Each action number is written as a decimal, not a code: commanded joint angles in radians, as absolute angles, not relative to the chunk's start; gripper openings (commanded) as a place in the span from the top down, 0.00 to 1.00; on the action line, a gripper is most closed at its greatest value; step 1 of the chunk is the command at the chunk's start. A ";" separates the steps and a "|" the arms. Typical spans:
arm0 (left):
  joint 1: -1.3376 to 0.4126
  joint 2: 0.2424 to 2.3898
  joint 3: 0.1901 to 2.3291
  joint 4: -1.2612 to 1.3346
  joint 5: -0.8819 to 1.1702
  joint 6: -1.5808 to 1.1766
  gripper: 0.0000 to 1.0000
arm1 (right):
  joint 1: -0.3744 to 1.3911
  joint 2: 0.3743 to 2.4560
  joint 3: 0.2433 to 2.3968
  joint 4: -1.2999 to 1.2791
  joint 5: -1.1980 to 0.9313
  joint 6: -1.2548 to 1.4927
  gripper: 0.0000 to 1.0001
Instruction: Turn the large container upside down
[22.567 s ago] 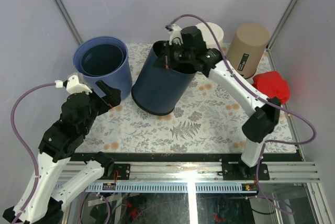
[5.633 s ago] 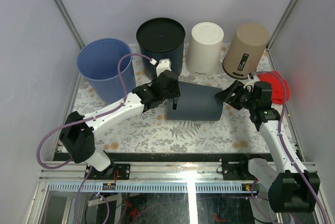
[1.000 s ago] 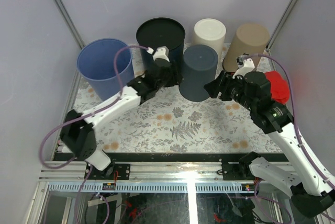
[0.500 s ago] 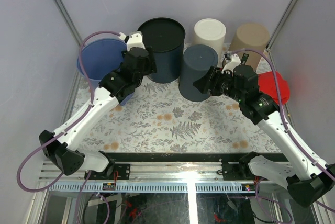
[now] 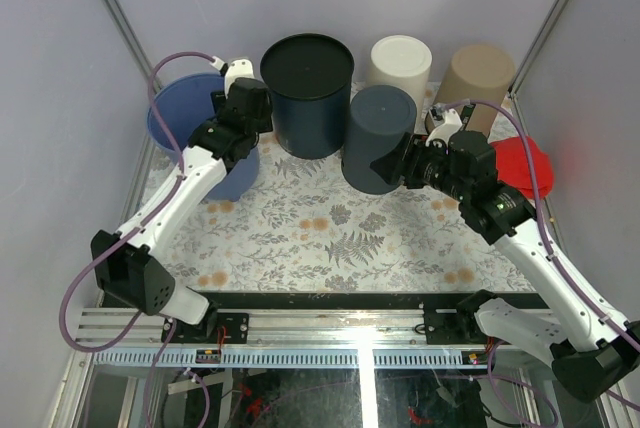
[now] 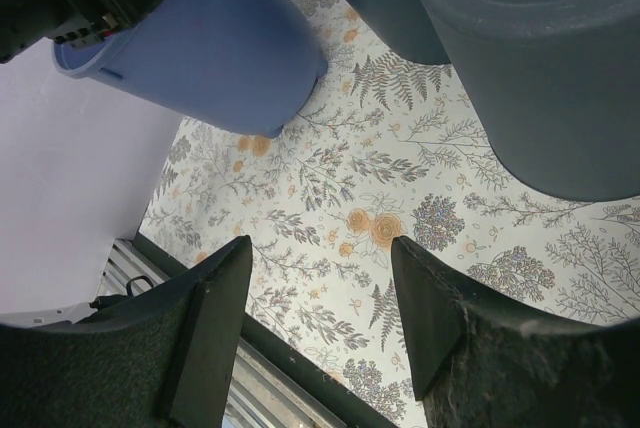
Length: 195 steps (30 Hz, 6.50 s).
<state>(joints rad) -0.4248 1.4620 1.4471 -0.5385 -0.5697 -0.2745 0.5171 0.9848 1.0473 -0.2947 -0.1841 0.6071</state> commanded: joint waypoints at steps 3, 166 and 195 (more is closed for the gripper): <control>-0.374 1.518 1.524 -0.587 -0.469 -0.282 0.42 | 0.524 0.964 1.049 -0.262 -0.181 0.603 0.35; -0.621 0.950 0.720 -0.246 -0.375 -0.760 0.91 | 0.555 1.065 1.058 -0.079 -0.415 0.654 0.32; -0.774 1.162 0.950 -0.415 -0.514 -0.712 0.74 | 0.480 0.827 0.640 -0.033 -0.207 0.608 0.28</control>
<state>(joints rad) -0.7200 1.1004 0.9379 -0.3103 -0.5598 -0.7155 0.5198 0.8604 0.6567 -0.0608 -0.1997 0.6243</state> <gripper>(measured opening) 0.271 0.721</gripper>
